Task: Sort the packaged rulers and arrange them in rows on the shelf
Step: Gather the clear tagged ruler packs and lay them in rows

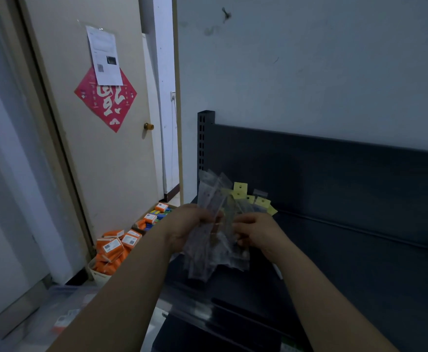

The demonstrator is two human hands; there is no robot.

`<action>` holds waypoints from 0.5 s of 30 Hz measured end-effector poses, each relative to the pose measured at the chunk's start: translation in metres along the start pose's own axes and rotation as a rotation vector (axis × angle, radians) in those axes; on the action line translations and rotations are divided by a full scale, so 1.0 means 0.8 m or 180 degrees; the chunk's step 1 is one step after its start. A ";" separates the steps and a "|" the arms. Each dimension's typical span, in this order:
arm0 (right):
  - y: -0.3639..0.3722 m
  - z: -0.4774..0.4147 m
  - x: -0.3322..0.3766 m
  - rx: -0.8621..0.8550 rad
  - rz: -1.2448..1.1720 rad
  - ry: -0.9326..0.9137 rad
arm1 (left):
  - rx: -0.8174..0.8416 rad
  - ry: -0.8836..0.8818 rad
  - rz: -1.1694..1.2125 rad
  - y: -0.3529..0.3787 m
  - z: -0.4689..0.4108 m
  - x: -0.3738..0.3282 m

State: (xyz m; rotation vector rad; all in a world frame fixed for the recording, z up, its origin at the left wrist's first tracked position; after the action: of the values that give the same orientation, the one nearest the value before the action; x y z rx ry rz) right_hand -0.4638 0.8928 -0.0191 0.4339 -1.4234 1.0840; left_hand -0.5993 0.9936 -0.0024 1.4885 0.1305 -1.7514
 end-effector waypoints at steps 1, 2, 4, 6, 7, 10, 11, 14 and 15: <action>0.002 0.000 -0.001 -0.0002 0.0080 -0.0023 | 0.0064 -0.0005 0.0093 0.000 0.000 0.001; 0.004 0.000 -0.001 -0.0017 0.0160 -0.0065 | 0.0118 0.0000 0.0157 0.000 -0.001 0.001; 0.005 0.001 -0.001 -0.0059 0.0258 -0.0128 | 0.0231 0.0005 0.0223 0.002 0.000 0.002; 0.006 0.002 0.001 -0.0046 0.0247 -0.0159 | 0.0153 0.0025 0.0242 0.000 0.000 0.002; 0.006 0.003 0.002 -0.0036 0.0252 -0.0164 | 0.0100 0.0034 0.0198 -0.002 0.000 0.003; 0.007 0.006 0.002 -0.0045 0.0342 -0.0205 | -0.0018 0.0035 -0.0076 -0.003 0.003 0.006; 0.007 0.007 0.001 -0.0050 0.0333 -0.0233 | -0.0038 0.0009 -0.0116 -0.004 0.003 0.008; 0.006 0.009 -0.001 -0.0100 0.0209 -0.0307 | -0.0073 -0.0050 -0.0183 -0.007 0.004 0.011; 0.004 0.009 -0.001 -0.0120 0.0120 -0.0318 | -0.0082 -0.0010 -0.0146 -0.010 0.006 0.011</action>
State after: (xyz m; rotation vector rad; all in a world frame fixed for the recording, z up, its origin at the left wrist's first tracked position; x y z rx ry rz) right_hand -0.4704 0.8880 -0.0197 0.4409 -1.5429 1.0765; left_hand -0.6076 0.9920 -0.0115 1.4748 0.1862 -1.7820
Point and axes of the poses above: each hand's wrist, its own z-axis away from the middle knuckle, its own y-axis out of the palm, x = y × z, the point moved 4 cm from there along -z, towards the middle knuckle, and after that the axes turned 12 degrees about z, right-handed, at the moved point
